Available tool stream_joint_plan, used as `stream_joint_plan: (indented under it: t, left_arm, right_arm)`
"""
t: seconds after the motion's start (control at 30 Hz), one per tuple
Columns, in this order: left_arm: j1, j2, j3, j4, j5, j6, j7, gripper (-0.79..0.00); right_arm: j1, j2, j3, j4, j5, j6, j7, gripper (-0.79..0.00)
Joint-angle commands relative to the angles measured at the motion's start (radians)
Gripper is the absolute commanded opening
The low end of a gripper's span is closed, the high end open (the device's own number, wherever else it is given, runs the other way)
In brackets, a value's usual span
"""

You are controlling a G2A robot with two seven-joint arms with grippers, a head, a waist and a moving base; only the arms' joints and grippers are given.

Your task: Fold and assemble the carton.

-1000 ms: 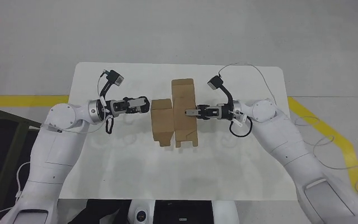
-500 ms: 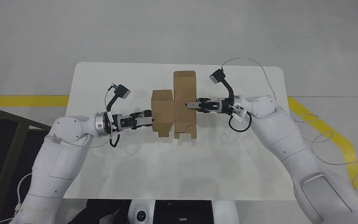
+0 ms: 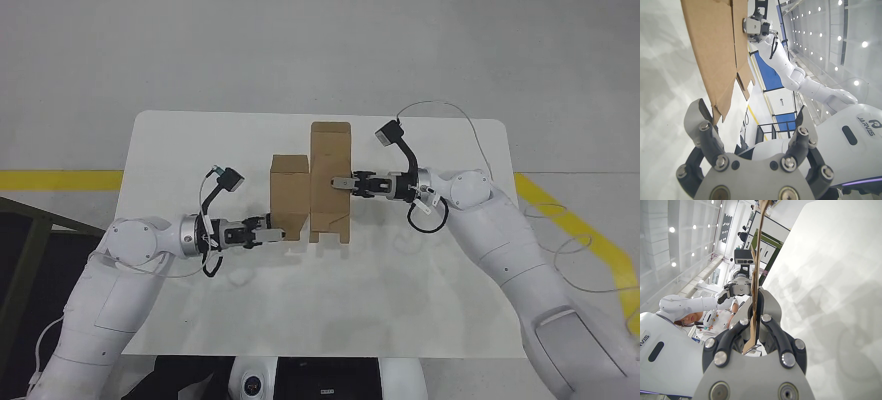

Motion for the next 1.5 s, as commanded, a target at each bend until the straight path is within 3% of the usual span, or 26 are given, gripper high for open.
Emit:
stream_joint_plan:
  t: [0.0,0.6,0.63,0.67,0.8,1.13,1.33,1.47]
  left_arm:
    - [0.000,0.001,0.003,0.002,0.001,0.002,0.000,-0.785]
    - [-0.012,0.005,0.023,0.033,-0.002,0.032,-0.003,-0.785]
    - [-0.013,0.005,0.024,0.034,-0.003,0.034,-0.003,-0.785]
    - [-0.015,0.006,0.024,0.036,-0.004,0.035,-0.004,-0.785]
    - [-0.042,0.010,0.028,0.046,0.008,0.037,-0.075,-0.785]
    - [-0.176,0.017,0.033,0.189,-0.072,0.015,-0.230,-0.785]
    - [-0.232,0.034,0.061,0.181,-0.182,0.117,-0.333,-0.785]
    - [-0.244,0.062,0.109,0.144,-0.189,0.118,-0.334,-0.785]
  right_arm:
    - [0.000,-0.001,0.001,0.000,-0.002,-0.001,-0.001,-0.785]
    - [-0.007,-0.010,0.015,-0.005,-0.016,0.000,0.000,-0.785]
    - [-0.008,-0.009,0.017,-0.006,-0.017,0.000,0.000,-0.474]
    - [-0.008,-0.009,0.019,-0.005,-0.018,0.000,0.000,0.000]
    - [-0.009,-0.007,0.028,-0.008,-0.025,0.000,0.000,0.000]
    - [-0.043,0.024,0.048,-0.063,-0.071,-0.009,-0.009,0.000]
    - [-0.063,0.051,0.063,-0.091,-0.094,-0.011,-0.011,0.000]
    - [-0.068,0.072,0.070,-0.110,-0.111,-0.020,-0.020,0.000]
